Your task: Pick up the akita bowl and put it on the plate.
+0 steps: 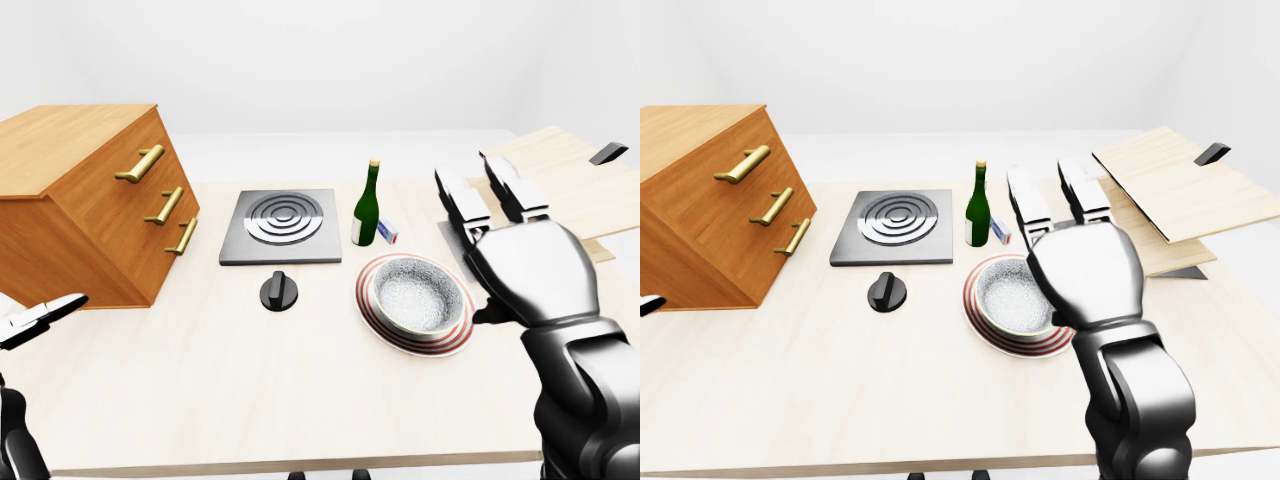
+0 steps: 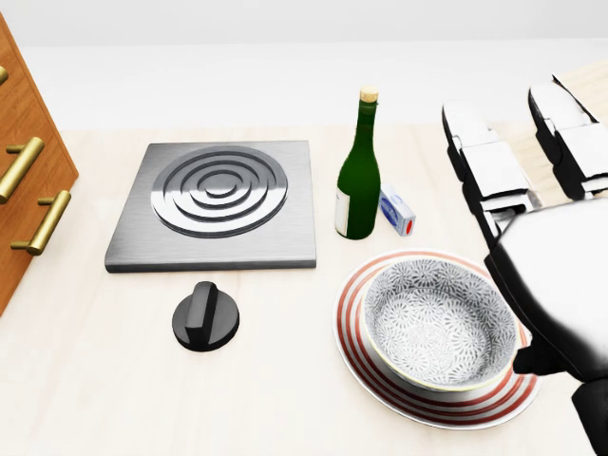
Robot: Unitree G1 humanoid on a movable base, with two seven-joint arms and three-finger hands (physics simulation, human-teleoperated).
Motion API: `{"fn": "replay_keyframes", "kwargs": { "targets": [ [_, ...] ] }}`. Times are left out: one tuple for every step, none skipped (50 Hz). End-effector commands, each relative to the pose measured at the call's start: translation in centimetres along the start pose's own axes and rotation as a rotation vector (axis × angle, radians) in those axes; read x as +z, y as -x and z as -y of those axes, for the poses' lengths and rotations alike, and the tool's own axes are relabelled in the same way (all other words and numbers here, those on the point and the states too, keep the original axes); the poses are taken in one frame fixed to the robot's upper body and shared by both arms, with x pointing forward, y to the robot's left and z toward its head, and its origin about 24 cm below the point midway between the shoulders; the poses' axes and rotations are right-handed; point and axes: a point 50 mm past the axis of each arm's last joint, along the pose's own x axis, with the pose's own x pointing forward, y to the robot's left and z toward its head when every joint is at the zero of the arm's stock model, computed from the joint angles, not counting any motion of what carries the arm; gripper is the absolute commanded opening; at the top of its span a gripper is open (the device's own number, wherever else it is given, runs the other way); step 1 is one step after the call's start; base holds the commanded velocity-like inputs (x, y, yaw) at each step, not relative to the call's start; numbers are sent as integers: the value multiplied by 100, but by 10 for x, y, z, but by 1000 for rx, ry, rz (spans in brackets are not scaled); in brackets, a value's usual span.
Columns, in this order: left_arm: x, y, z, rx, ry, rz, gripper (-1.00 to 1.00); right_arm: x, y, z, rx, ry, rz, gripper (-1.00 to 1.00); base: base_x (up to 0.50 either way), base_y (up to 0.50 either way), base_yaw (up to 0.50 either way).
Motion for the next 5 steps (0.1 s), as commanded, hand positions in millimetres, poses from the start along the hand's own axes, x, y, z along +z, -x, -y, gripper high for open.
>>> {"fn": "replay_keyframes", "kwargs": {
  "targets": [
    [2, 10, -10, 0, -3, 0, 100, 53, 15, 42, -167, 355, 453, 100, 0, 0, 0],
    [2, 10, -11, 0, -3, 0, 100, 56, 14, 49, -186, 418, 506, 100, 0, 0, 0],
    [2, 10, -11, 0, -4, 1, 100, 60, 14, 55, -198, 461, 554, 100, 0, 0, 0],
    [2, 10, -12, 0, -4, 1, 100, 64, 14, 61, -214, 502, 603, 100, 0, 0, 0],
    [3, 11, -13, 0, -4, 1, 100, 69, 14, 75, -242, 574, 675, 100, 0, 0, 0]
  ]
}}
